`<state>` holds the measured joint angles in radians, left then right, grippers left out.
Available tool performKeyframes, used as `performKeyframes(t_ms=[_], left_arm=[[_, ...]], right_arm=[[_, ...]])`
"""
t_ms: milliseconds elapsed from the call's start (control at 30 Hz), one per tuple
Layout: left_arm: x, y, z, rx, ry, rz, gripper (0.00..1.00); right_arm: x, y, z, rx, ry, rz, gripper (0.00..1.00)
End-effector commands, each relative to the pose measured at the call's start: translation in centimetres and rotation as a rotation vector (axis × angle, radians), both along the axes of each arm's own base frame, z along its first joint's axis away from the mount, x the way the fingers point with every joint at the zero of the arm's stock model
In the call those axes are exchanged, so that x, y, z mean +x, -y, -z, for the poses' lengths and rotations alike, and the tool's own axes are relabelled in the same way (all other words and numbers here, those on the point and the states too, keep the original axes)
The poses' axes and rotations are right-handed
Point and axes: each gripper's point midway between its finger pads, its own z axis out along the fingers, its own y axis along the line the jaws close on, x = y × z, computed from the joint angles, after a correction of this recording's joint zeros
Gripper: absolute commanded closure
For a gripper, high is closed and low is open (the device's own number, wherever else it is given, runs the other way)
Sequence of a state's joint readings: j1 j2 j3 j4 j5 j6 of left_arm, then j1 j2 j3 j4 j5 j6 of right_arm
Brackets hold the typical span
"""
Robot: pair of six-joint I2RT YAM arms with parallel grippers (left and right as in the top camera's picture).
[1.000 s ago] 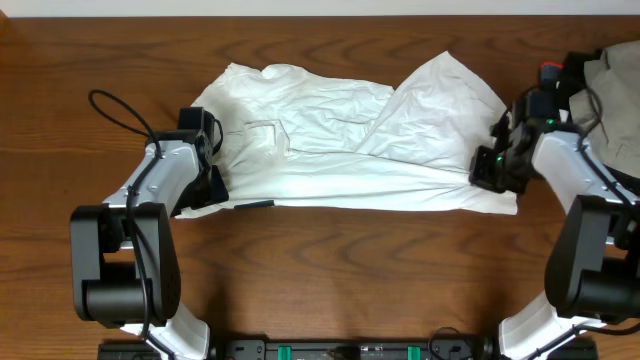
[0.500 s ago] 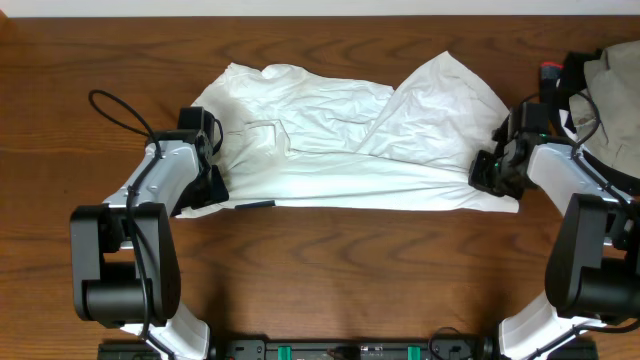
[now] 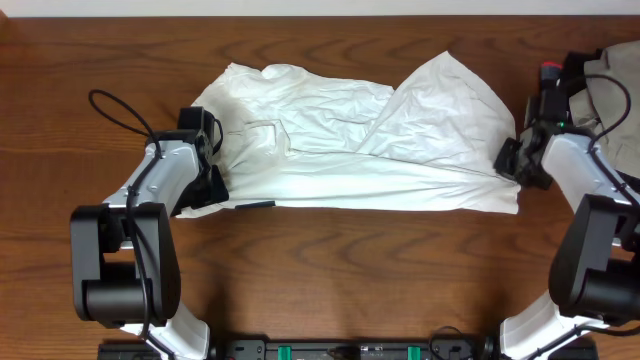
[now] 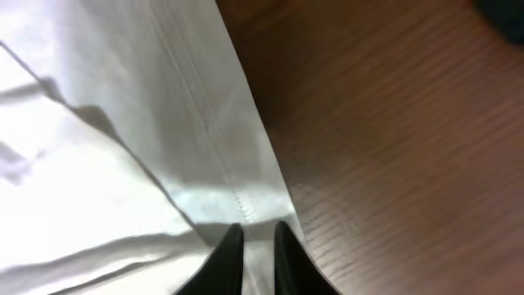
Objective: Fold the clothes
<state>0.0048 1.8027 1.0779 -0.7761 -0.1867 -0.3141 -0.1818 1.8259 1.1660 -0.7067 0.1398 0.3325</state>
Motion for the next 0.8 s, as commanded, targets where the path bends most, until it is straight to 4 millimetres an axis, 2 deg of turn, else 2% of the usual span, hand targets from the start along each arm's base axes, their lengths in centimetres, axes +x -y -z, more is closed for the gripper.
performKeyframes(t_ms=[0, 33, 133, 233, 333, 433, 567, 667, 767], left_arm=[[1.0, -0.3, -1.1, 0.006, 0.047, -0.011, 0.32], [1.1, -0.3, -1.1, 0.006, 0.049, -0.011, 0.32], [1.1, -0.3, -1.1, 0.006, 0.051, -0.011, 0.32], [1.1, -0.3, -1.1, 0.006, 0.050, -0.011, 0.32], [1.1, -0.3, -1.1, 0.005, 0.051, -0.012, 0.32], [1.2, -0.3, -1.1, 0.005, 0.055, -0.012, 0.32], [0.9, -0.3, -1.1, 0.005, 0.044, -0.011, 0.32], [0.9, -0.3, -1.1, 0.005, 0.042, -0.012, 0.32], [0.9, -0.3, -1.1, 0.005, 0.042, -0.011, 0.32]], right_arm=[[0.9, 0.9, -2.5, -0.026, 0.011, 0.032, 0.96], [0.7, 0.9, -3.4, -0.025, 0.005, 0.032, 0.99], [0.3, 0.6, -5.9, -0.013, 0.011, 0.029, 0.99], [-0.8, -1.7, -7.6, 0.091, 0.010, -0.051, 0.99], [-2.4, -4.5, -8.1, 0.228, -0.026, -0.130, 0.99], [-3.6, -5.2, -7.0, 0.236, -0.080, -0.158, 0.94], [-4.9, -5.2, -4.1, 0.232, -0.127, -0.128, 0.90], [-4.8, -5.0, -2.3, 0.231, -0.100, -0.101, 0.88], [-3.9, -5.2, -1.5, 0.242, -0.047, -0.110, 0.85]])
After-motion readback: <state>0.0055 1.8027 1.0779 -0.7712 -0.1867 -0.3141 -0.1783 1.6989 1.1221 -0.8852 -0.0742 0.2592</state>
